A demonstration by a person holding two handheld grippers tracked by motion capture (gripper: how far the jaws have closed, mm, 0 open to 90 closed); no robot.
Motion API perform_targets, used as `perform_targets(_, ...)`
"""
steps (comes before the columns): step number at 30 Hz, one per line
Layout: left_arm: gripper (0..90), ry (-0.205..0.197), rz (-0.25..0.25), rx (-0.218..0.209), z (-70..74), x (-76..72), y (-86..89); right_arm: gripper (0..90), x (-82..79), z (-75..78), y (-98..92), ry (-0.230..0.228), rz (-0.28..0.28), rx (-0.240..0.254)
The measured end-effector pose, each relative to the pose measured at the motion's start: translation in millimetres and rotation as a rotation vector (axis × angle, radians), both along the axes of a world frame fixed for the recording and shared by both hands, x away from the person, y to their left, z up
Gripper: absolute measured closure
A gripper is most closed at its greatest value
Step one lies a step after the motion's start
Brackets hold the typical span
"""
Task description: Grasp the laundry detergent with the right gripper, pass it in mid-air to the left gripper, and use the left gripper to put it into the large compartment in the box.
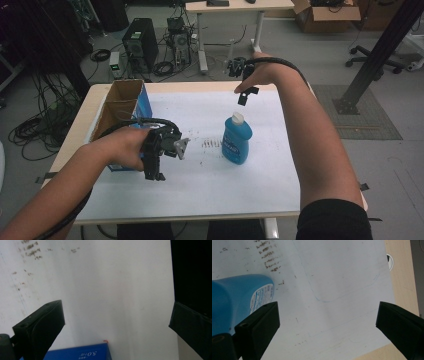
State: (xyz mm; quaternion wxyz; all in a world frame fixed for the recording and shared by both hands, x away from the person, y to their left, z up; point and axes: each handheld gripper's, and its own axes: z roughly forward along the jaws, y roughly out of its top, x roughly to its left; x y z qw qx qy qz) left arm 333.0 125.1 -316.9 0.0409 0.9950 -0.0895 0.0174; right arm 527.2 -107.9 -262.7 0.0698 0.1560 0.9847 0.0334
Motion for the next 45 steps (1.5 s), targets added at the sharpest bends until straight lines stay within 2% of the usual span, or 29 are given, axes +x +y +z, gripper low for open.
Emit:
perform_targets(6,0.2,0.001,-0.005,0.018,-2.6,1.6,-5.4,4.9,2.7,0.8,-6.0,-0.005,-0.011,-0.002)
perform_targets(10,0.2,0.003,-0.008,0.003,-1.2,-1.1,-8.4,5.2,1.0,1.9,-8.7,-0.006,-0.006,-0.005)
perform_targets(13,0.2,0.004,-0.009,0.012,-0.8,-1.8,-9.8,4.9,-1.0,3.2,-10.0,-0.013,-0.007,-0.006)
perform_targets(19,0.2,-0.002,-0.011,0.018,1.7,-1.6,-10.6,4.8,-6.1,3.6,-17.9,-0.018,-0.012,0.014)
perform_targets(26,0.2,-0.002,-0.023,0.022,3.5,-0.8,-12.9,5.2,-17.5,1.4,-37.7,-0.013,-0.035,0.039)
perform_targets(32,0.3,-0.005,-0.039,0.007,5.2,0.6,-18.0,5.2,-28.8,0.1,-61.0,-0.014,-0.065,0.063)
perform_targets(38,0.3,-0.004,-0.057,0.011,3.8,0.1,-23.0,5.3,-38.3,-1.5,-79.8,-0.009,-0.104,0.073)
perform_targets(45,0.3,-0.008,-0.056,0.011,4.3,1.4,-23.0,5.1,-48.8,-4.8,-96.5,-0.008,-0.110,0.065)
